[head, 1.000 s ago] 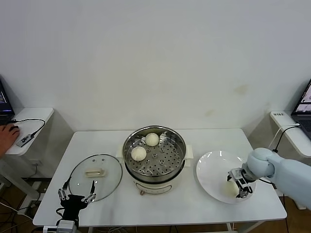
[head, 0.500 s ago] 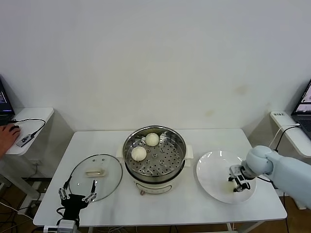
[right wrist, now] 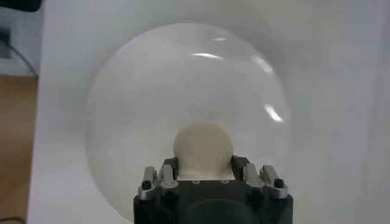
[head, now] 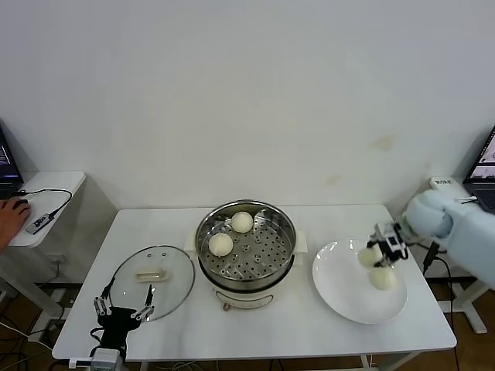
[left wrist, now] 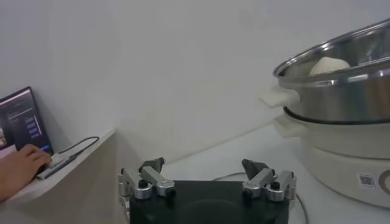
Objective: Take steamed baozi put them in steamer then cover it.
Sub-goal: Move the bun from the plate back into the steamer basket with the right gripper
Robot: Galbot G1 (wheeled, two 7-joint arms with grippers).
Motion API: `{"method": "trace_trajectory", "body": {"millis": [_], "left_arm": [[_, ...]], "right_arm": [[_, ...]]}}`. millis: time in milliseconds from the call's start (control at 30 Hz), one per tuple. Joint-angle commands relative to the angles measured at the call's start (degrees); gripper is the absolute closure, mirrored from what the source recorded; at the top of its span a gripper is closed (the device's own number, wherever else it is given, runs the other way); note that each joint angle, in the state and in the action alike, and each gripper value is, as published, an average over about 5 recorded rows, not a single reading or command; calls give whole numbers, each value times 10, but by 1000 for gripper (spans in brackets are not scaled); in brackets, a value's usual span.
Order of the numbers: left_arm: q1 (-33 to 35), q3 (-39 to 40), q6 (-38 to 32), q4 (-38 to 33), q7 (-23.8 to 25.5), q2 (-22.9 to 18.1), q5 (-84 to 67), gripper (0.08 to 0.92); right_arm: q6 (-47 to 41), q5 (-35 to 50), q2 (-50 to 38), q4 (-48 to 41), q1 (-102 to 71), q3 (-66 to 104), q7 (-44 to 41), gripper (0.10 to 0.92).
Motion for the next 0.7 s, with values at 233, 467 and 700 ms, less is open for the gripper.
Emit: {"method": "trace_trajectory", "body": {"millis": [233, 467, 700], "left_arm": [[-2, -2, 0, 5, 0, 3, -1, 177], [0, -6, -1, 5, 1, 3, -8, 177], [3, -5, 3, -10, 8, 1, -59, 177]], "right_arm": [[-24, 112, 147, 39, 280, -157, 9, 474], [-27, 176, 223, 72, 278, -198, 43, 471], [1, 197, 277, 75, 241, -228, 59, 465]]}}
